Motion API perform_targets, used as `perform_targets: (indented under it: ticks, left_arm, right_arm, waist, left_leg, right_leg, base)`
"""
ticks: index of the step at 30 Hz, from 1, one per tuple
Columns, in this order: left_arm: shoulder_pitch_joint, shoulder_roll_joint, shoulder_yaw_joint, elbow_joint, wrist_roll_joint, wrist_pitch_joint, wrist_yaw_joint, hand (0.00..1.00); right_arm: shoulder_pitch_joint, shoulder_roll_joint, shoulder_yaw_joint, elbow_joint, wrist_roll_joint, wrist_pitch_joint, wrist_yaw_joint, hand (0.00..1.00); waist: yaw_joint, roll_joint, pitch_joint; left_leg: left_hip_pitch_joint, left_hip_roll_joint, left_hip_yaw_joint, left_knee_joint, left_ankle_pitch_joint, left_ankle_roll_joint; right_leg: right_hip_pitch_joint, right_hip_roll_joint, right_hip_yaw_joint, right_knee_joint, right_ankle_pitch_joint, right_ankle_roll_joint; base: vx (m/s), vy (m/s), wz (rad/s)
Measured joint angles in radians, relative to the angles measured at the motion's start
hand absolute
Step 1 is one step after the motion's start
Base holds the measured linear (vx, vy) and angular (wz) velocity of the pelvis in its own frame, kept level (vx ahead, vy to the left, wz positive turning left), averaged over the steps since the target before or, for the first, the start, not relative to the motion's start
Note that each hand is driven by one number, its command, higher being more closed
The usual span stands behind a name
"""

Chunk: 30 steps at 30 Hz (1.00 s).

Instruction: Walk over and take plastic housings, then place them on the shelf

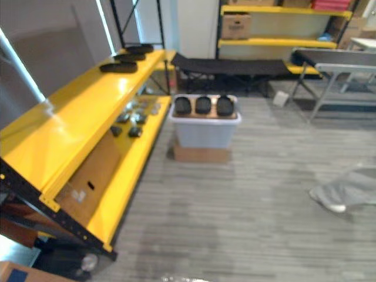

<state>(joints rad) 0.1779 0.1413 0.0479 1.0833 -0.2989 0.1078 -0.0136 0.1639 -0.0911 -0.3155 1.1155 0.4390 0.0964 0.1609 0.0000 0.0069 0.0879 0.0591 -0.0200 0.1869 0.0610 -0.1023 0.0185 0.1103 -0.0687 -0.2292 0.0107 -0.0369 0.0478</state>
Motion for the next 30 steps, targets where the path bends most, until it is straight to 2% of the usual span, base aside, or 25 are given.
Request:
perform_targets:
  ticks: [9,12,25,30]
  left_arm:
    - [-0.039,-0.002,0.019,0.037,-0.009,-0.008,0.005,0.0]
    - [-0.049,-0.002,0.018,0.037,-0.009,-0.006,0.006,0.0]
    - [-0.051,-0.002,0.018,0.037,-0.01,-0.006,0.011,0.0]
    - [-0.05,-0.001,0.018,0.037,-0.01,-0.009,0.011,0.0]
  right_arm:
    - [-0.044,0.028,-0.039,0.012,-0.001,0.0,-0.008,0.0]
    - [-0.068,0.037,-0.058,0.012,-0.001,0.0,-0.009,0.0]
    - [-0.081,0.047,-0.056,0.012,0.0,-0.001,-0.02,0.0]
    - [-0.08,0.049,-0.051,0.012,-0.001,-0.001,-0.03,0.0]
  waist:
    - [-0.004,-0.016,0.017]
    - [-0.005,-0.019,0.038]
    - [-0.005,-0.02,0.043]
    - [-0.005,-0.023,0.045]
  left_leg:
    - [0.1,-0.013,0.017,-0.108,0.026,-0.007]
    - [0.125,-0.014,0.017,-0.126,0.03,-0.014]
    - [0.134,-0.032,0.019,-0.138,0.03,-0.013]
    - [0.134,-0.036,0.021,-0.142,0.037,-0.002]
  right_leg:
    - [0.07,0.002,-0.017,-0.054,0.009,0.019]
    - [0.087,0.002,-0.02,-0.055,0.008,0.051]
    - [0.086,-0.016,-0.021,-0.047,0.007,0.054]
    - [0.078,-0.02,-0.02,-0.042,0.004,0.05]
  base:
    - [0.1,0.013,-0.03]
    - [0.03,0.0,0.0]
    - [-0.03,0.003,0.0]
    - [-0.07,-0.005,-0.02]
